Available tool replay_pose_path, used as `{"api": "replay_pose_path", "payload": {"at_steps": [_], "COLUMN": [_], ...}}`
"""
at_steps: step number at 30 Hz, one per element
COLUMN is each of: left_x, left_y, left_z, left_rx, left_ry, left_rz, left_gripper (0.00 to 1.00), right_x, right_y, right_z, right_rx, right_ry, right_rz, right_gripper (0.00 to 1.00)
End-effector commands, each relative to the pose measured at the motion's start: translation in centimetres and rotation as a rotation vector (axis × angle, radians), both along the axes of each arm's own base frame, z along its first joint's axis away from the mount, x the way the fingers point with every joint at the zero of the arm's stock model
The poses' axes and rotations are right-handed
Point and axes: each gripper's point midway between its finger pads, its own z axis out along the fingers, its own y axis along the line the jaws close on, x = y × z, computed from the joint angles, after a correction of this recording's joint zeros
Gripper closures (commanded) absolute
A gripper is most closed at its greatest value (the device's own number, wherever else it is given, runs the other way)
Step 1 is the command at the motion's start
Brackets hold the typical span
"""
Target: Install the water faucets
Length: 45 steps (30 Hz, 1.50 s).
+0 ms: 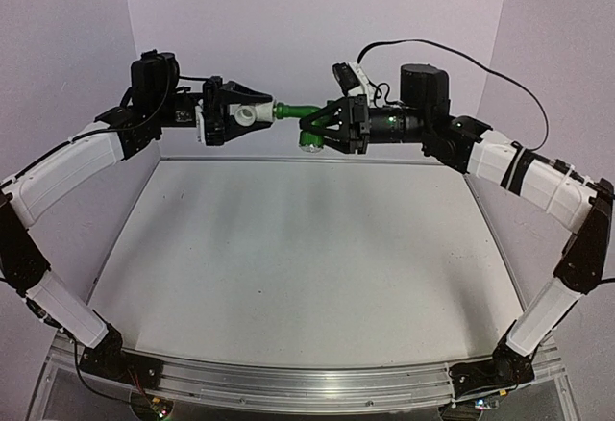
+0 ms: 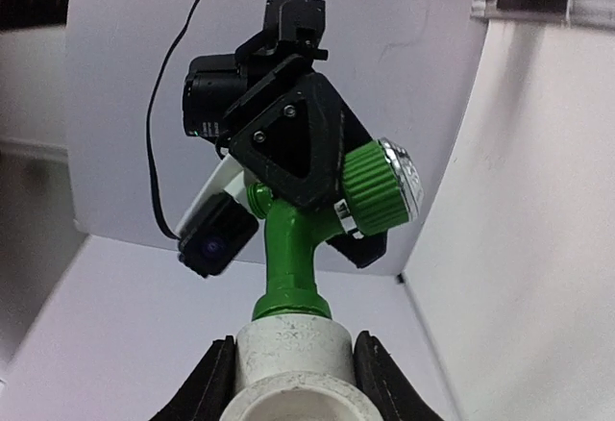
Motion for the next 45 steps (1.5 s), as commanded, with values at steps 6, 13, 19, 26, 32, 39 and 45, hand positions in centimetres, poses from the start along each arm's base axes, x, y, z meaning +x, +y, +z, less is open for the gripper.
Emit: {"api": "replay_pose_path", "payload": {"at_steps": [6,13,19,26,32,39,45], "left_x": [1.4,0.3,2.7,6.7,2.9,-3.3,-2.8], "left_y": [-0.6,-0.1,0.6,1.8,2.6,2.8,2.5], "left_z": [-4.3,-0.2,3.0,2.7,1.9,1.7,0.0], "left_rx": [0.024,-0.095,-0.184,-0.314,-0.262,-0.055,-0.057], "left_ry": [-0.891,-0.604,0.002,0.768,1.261,1.454,1.542], "left_rz": [-0.022,0.021,0.199,0.316,0.175,-0.036,-0.003], "left_gripper": [1.0,1.0,1.0,1.0,1.0,1.0,1.0], "right_x": [1.6,3.0,4.1,3.4,0.9,-0.3,-0.4], "right_y": [0.8,-2.0,-7.6,-11.4,-10.4,-7.3,-4.1], "right_z": [6.8,6.9,5.3,1.0,-0.8,-0.2,-0.2], "right_rx": [0.169,0.169,0.119,-0.163,-0.251,-0.163,-0.179], "right_ry": [0.119,0.026,-0.105,-0.518,-0.89,-1.039,-1.083], "right_rz": [0.032,-0.097,-0.264,-0.396,-0.169,-0.013,-0.009], "right_gripper": [1.0,0.54,0.02,0.02,0.02,0.02,0.02]}}
